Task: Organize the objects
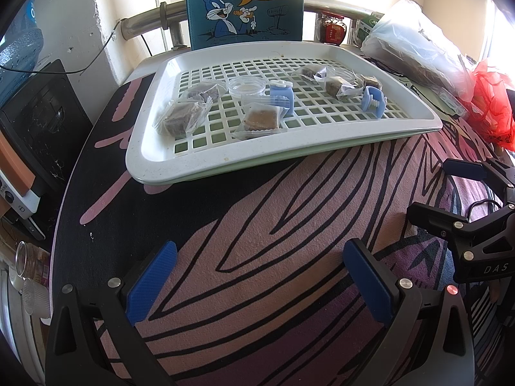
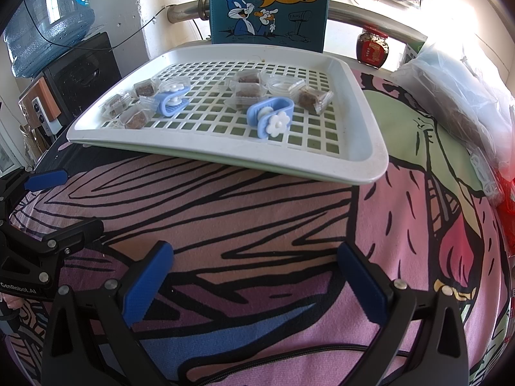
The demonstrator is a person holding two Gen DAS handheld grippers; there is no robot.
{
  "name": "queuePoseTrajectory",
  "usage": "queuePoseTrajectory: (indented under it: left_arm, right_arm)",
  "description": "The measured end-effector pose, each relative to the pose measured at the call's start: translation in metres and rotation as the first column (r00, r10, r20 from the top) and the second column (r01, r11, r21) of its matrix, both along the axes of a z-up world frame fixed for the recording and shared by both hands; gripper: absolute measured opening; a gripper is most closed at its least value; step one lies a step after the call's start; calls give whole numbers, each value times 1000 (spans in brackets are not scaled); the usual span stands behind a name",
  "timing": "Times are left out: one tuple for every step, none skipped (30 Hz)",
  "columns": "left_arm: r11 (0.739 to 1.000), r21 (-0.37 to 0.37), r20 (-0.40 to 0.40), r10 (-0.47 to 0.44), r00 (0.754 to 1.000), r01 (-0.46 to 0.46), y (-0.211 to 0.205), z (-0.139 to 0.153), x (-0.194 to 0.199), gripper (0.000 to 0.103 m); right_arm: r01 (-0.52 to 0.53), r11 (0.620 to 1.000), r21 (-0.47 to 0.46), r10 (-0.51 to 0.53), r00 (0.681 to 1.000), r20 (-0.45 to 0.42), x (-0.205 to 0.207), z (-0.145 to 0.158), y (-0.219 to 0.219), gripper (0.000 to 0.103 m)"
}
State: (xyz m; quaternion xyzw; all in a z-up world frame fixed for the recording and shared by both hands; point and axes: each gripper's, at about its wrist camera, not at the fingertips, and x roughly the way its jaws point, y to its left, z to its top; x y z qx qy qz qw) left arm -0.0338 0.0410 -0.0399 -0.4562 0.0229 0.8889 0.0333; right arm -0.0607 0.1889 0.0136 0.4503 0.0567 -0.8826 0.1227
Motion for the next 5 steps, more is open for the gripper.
queuePoseTrajectory:
  left_arm:
    - [1000, 0, 0, 0, 1000, 0, 0, 0, 0, 103]
    - [1000, 0, 0, 0, 1000, 0, 0, 0, 0, 103]
    - [1000, 0, 0, 0, 1000, 0, 0, 0, 0, 103]
    - [1000, -1, 0, 0, 1000, 0, 0, 0, 0, 103]
    - [1000, -1, 0, 0, 1000, 0, 0, 0, 0, 103]
  right_arm:
    - [0, 1000, 0, 0, 1000, 0, 0, 0, 0, 103]
    - [0, 1000, 0, 0, 1000, 0, 0, 0, 0, 103]
    - [0, 1000, 0, 0, 1000, 0, 0, 0, 0, 103]
    - [0, 1000, 0, 0, 1000, 0, 0, 0, 0, 103]
    - [0, 1000, 0, 0, 1000, 0, 0, 0, 0, 103]
